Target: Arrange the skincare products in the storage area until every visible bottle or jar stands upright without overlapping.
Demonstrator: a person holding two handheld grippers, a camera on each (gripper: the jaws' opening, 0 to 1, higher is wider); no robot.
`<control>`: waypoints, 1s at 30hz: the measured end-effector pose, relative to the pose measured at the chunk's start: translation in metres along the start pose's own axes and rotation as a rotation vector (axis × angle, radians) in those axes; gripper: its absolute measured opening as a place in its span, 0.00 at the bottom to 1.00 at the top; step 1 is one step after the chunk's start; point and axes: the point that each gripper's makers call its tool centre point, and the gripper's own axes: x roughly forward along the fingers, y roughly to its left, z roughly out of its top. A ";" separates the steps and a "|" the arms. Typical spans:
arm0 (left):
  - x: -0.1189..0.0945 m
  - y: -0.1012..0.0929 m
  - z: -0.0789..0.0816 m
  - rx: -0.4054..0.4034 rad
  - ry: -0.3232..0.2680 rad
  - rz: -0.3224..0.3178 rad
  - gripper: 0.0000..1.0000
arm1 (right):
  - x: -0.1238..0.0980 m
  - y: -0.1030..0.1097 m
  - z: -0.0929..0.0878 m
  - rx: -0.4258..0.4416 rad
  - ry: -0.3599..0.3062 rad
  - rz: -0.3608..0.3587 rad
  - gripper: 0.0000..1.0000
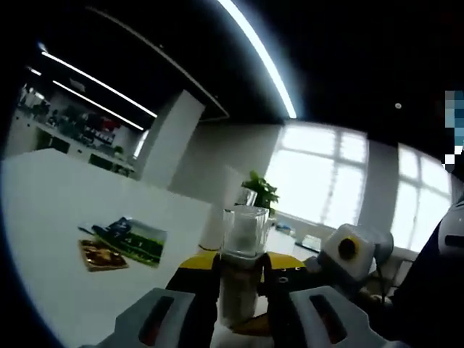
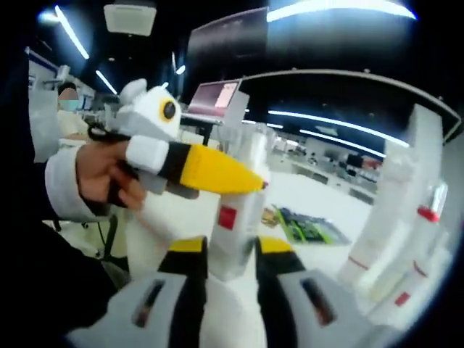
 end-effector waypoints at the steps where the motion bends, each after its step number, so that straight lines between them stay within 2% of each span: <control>1: 0.002 -0.001 0.001 0.008 -0.001 -0.002 0.23 | -0.002 -0.002 0.001 0.003 -0.008 -0.006 0.24; 8: 0.015 -0.007 0.001 0.032 -0.006 -0.017 0.22 | -0.017 -0.014 -0.003 0.053 -0.036 -0.058 0.24; 12: 0.025 -0.004 -0.001 0.039 0.005 -0.028 0.22 | -0.028 -0.026 -0.010 0.113 -0.037 -0.106 0.33; 17: 0.036 0.000 0.000 0.050 0.013 -0.041 0.22 | -0.043 -0.033 -0.015 0.165 -0.046 -0.131 0.37; 21: 0.046 0.000 -0.002 0.074 0.029 -0.051 0.22 | -0.053 -0.038 -0.018 0.205 -0.053 -0.130 0.49; 24: 0.053 0.002 -0.003 0.086 0.040 -0.053 0.22 | -0.056 -0.038 -0.021 0.228 -0.052 -0.110 0.63; 26: 0.058 0.003 -0.003 0.093 0.045 -0.056 0.22 | -0.060 -0.039 -0.020 0.223 -0.066 -0.111 0.72; 30: 0.068 0.001 -0.003 0.109 0.050 -0.067 0.22 | -0.065 -0.037 -0.023 0.218 -0.055 -0.098 0.83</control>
